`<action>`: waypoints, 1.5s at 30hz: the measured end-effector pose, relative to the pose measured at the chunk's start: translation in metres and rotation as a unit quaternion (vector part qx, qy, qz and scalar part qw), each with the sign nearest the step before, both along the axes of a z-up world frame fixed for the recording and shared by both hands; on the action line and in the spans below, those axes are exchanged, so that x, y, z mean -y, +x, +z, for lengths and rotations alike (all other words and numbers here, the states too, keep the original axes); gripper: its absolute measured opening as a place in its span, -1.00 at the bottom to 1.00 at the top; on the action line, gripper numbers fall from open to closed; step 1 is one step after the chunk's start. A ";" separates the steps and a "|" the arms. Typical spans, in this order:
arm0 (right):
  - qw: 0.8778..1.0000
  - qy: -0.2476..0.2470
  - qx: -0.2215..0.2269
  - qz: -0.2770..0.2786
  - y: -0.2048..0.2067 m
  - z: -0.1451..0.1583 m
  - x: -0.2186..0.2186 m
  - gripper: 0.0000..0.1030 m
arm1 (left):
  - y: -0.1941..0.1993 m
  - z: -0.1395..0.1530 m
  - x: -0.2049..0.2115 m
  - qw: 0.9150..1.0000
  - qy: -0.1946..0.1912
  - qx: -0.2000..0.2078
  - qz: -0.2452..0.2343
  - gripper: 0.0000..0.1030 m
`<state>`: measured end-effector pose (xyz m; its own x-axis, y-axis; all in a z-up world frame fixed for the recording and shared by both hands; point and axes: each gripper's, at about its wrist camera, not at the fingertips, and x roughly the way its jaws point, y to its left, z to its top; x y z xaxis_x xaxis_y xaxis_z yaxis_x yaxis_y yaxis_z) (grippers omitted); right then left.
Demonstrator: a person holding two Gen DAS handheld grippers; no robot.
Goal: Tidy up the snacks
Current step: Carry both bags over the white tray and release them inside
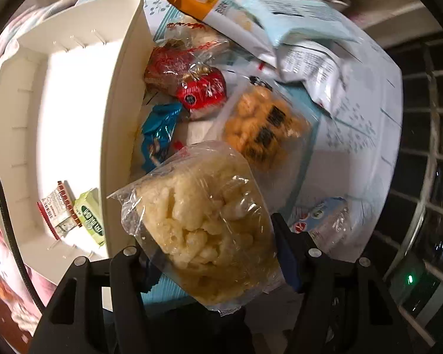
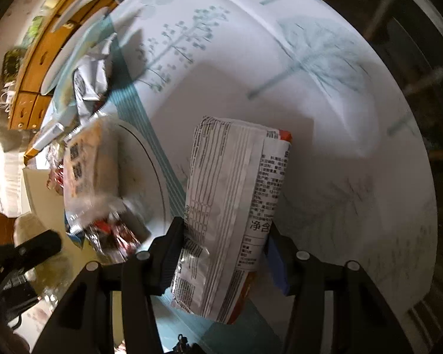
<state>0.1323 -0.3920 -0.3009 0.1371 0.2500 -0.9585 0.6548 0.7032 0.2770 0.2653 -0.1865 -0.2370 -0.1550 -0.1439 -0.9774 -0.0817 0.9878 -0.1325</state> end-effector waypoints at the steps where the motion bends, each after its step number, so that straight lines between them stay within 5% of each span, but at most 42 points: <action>1: 1.000 -0.001 0.002 -0.003 -0.006 0.003 -0.004 0.02 | -0.006 0.005 -0.001 1.000 -0.003 0.005 -0.006 0.22; 8: 0.999 -0.019 0.026 -0.012 -0.029 0.035 -0.035 0.01 | -0.030 0.054 -0.037 0.997 -0.068 0.038 -0.018 0.22; 22: 0.990 -0.057 0.124 -0.020 -0.044 0.114 -0.122 0.02 | -0.055 0.120 -0.156 0.986 -0.101 0.126 -0.030 0.22; 33: 0.977 -0.057 0.202 0.030 -0.039 0.136 -0.210 0.02 | -0.062 0.112 -0.252 0.979 -0.092 0.172 -0.056 0.22; 45: 0.966 -0.048 0.239 0.085 -0.016 0.134 -0.280 0.02 | -0.057 0.095 -0.299 0.970 -0.096 0.203 -0.089 0.22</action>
<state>0.1168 -0.1125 -0.1664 0.5356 0.2200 -0.8153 0.3413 0.8267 0.4473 0.2080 0.1124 -0.1423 0.1982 -0.3349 -0.9212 0.1854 0.9357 -0.3003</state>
